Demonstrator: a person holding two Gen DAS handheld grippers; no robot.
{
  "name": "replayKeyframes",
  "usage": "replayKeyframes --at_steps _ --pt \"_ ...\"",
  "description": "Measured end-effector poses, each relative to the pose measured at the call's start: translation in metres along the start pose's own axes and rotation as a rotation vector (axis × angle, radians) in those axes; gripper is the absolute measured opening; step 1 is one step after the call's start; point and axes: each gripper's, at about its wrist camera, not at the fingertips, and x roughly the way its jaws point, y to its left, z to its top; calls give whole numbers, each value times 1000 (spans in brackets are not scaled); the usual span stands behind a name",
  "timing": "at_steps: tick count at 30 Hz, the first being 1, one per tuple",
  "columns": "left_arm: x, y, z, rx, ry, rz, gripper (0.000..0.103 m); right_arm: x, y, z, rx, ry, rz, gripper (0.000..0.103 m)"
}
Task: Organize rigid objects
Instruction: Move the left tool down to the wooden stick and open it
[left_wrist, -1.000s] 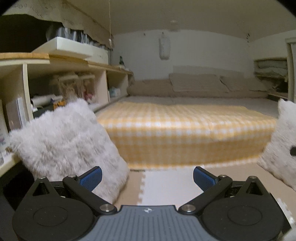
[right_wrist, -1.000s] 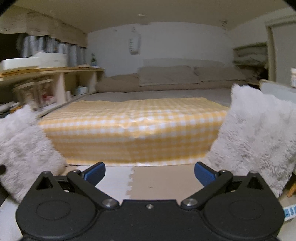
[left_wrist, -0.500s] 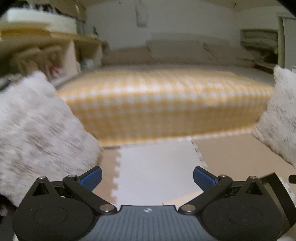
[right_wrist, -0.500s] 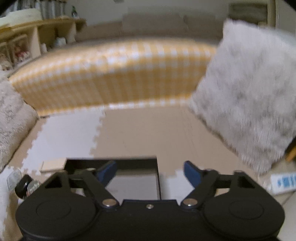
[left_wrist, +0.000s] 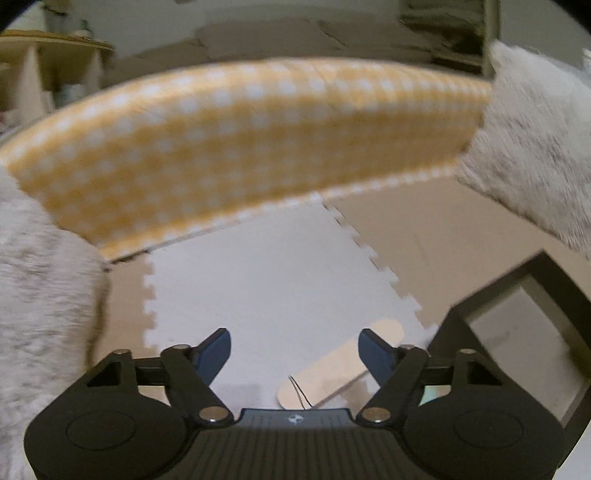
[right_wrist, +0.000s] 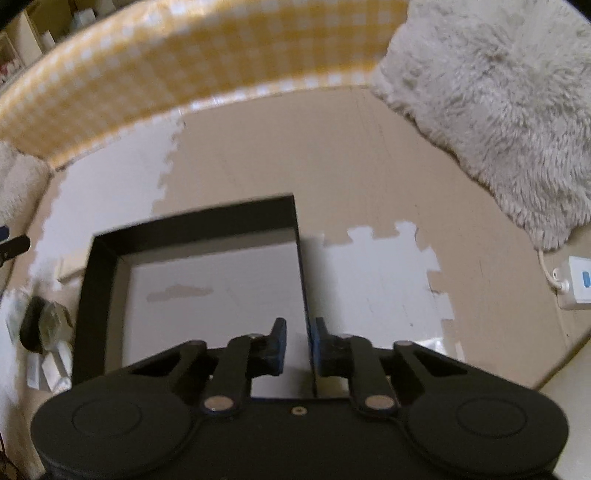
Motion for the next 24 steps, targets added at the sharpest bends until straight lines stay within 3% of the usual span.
replayKeyframes --at_steps 5,11,24 --pt "29 2 -9 51 74 -55 59 19 2 -3 -37 92 -38 4" --pt "52 8 -19 71 140 -128 43 32 2 -5 -46 150 -51 4" --pt "67 22 -15 4 116 -255 44 40 3 -6 -52 183 -54 4"
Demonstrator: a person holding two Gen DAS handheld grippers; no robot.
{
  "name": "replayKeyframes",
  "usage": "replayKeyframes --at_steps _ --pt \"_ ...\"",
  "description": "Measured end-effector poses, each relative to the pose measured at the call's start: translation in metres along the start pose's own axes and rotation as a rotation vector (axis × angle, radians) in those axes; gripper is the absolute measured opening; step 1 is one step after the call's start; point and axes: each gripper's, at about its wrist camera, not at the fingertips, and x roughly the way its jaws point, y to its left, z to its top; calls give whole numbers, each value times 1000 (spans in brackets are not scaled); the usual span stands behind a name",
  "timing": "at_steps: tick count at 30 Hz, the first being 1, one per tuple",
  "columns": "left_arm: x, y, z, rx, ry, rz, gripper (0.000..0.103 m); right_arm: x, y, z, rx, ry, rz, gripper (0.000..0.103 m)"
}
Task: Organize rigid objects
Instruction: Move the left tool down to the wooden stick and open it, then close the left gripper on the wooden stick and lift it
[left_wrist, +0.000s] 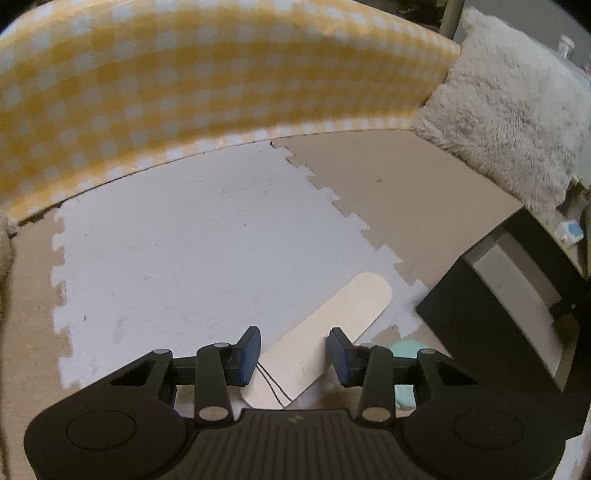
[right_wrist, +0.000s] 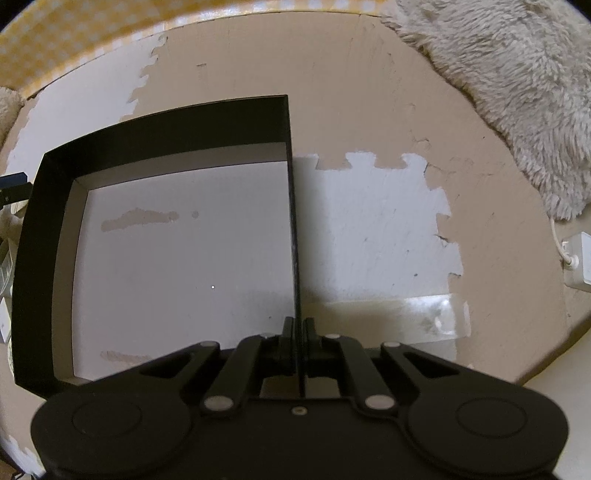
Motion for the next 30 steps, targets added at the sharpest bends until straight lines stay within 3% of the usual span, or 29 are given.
replayKeyframes --at_steps 4,6,8,11,18,22,30 --pt "1 2 1 -2 -48 0 61 0 1 0 0 2 -6 5" --pt "4 -1 0 15 -43 -30 62 1 4 0 -5 1 -17 5" --pt "12 -8 -2 46 12 -29 62 1 5 0 -8 1 -23 6" --pt "13 -20 -6 126 32 37 58 1 4 0 -5 -1 -21 6" --pt "2 -24 -10 94 167 59 34 0 6 -1 -16 2 -26 6" --pt "-1 -26 -13 60 185 62 35 0 6 -1 -18 4 -28 6" --pt "14 -28 0 -134 92 135 38 0 7 -1 -18 4 -29 6"
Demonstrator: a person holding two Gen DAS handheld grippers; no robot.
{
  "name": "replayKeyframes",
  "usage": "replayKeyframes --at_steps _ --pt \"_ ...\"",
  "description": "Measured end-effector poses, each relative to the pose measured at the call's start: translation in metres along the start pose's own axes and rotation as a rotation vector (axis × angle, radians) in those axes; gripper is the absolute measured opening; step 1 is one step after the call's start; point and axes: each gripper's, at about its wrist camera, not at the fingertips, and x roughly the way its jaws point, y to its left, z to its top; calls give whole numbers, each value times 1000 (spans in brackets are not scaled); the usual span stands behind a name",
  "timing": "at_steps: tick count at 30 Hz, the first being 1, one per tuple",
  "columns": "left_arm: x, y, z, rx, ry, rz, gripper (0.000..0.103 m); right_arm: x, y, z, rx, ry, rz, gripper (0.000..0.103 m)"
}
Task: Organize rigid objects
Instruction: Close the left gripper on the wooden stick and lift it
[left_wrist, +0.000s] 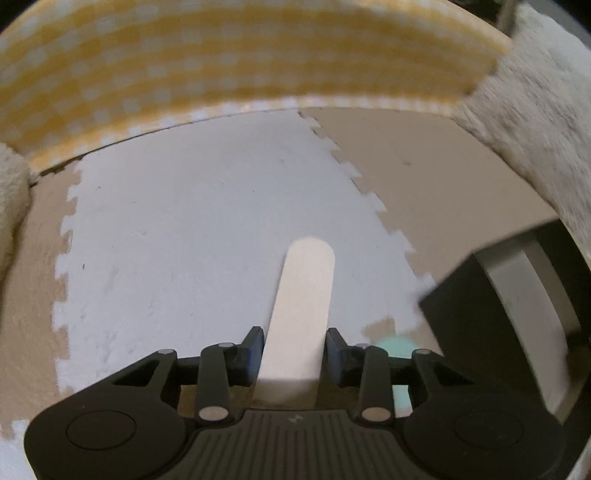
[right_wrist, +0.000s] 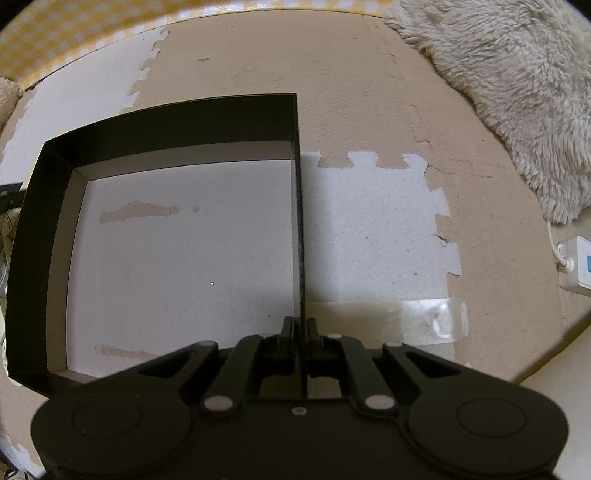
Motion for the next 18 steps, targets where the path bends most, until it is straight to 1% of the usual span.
replayKeyframes --at_steps 4,7,13,18 --pt "1 -10 1 13 -1 42 37 0 0 0 0 0 0 6" --pt "-3 -8 1 -24 -12 68 37 0 0 0 -1 -2 -3 6" --pt "-32 -4 5 -107 -78 62 36 0 0 0 3 -3 -1 6" --pt "-59 -8 10 -158 -129 34 36 0 0 0 -1 -3 1 6"
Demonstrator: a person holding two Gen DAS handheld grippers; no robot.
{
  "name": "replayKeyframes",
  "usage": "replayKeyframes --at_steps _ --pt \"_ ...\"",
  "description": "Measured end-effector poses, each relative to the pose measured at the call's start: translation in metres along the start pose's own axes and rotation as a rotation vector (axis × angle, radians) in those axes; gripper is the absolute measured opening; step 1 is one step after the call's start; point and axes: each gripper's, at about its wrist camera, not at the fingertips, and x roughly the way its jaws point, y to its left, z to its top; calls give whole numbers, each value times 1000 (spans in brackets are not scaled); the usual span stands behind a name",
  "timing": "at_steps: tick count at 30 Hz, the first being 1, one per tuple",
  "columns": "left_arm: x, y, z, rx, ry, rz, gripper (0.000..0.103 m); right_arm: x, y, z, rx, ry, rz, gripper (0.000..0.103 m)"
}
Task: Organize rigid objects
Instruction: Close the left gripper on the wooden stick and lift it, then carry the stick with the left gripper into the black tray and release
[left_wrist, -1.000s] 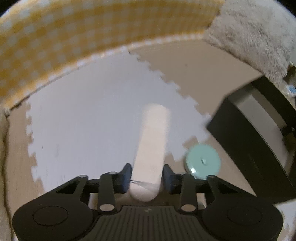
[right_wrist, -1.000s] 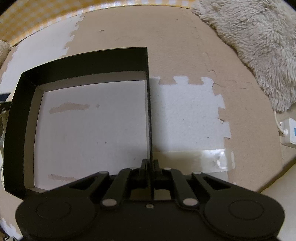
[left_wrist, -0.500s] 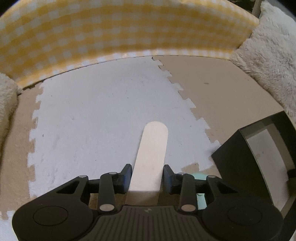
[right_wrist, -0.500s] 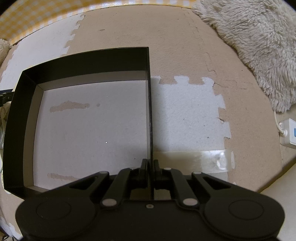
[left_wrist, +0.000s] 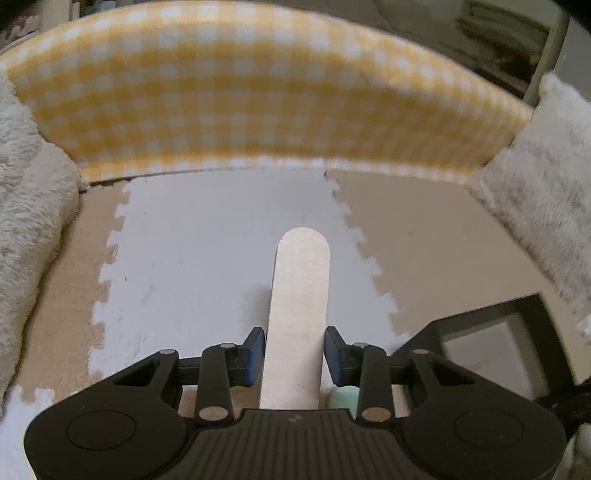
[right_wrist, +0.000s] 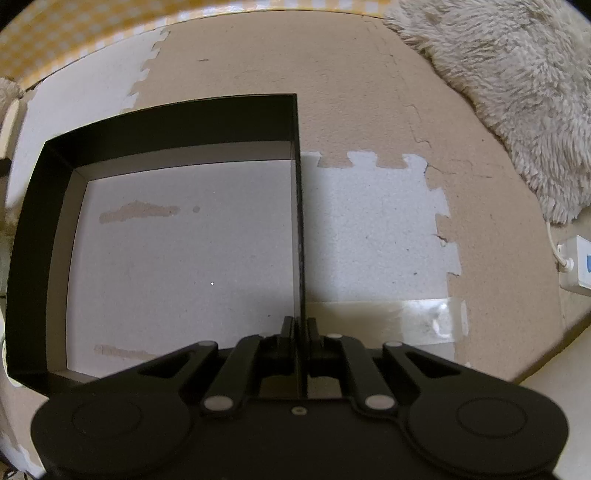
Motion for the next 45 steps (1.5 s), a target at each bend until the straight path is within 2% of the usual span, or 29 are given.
replayKeyframes --at_steps 4,8,14,17,19,22,27,29,37,40,45 --pt "-19 -9 4 -32 -33 -51 36 0 -2 0 9 -1 9 5" --pt "-35 -27 4 -86 -45 -140 36 -1 -4 0 17 -2 19 5" --pt "-30 -71 -10 -157 23 -285 36 -1 -7 -3 31 3 36 5" --pt "-20 -93 -20 -166 62 -321 36 -2 -11 -7 48 12 40 6" --pt "-12 -105 -24 -173 82 -334 36 -3 -14 -9 61 15 41 13" --pt "1 -120 -29 -215 105 -352 36 -6 -16 -13 66 11 50 13" --pt "23 -140 -36 -317 126 -392 36 -6 -15 -17 40 10 69 5" --pt "32 -149 -40 -339 142 -402 36 -5 -14 -17 27 9 63 4" --pt "73 -178 -54 -396 173 -357 36 -6 -16 -18 22 3 67 4" --pt "81 -186 -57 -375 174 -323 36 -7 -14 -20 21 3 66 4" --pt "89 -196 -58 -365 191 -323 35 -7 -14 -20 28 0 68 4"
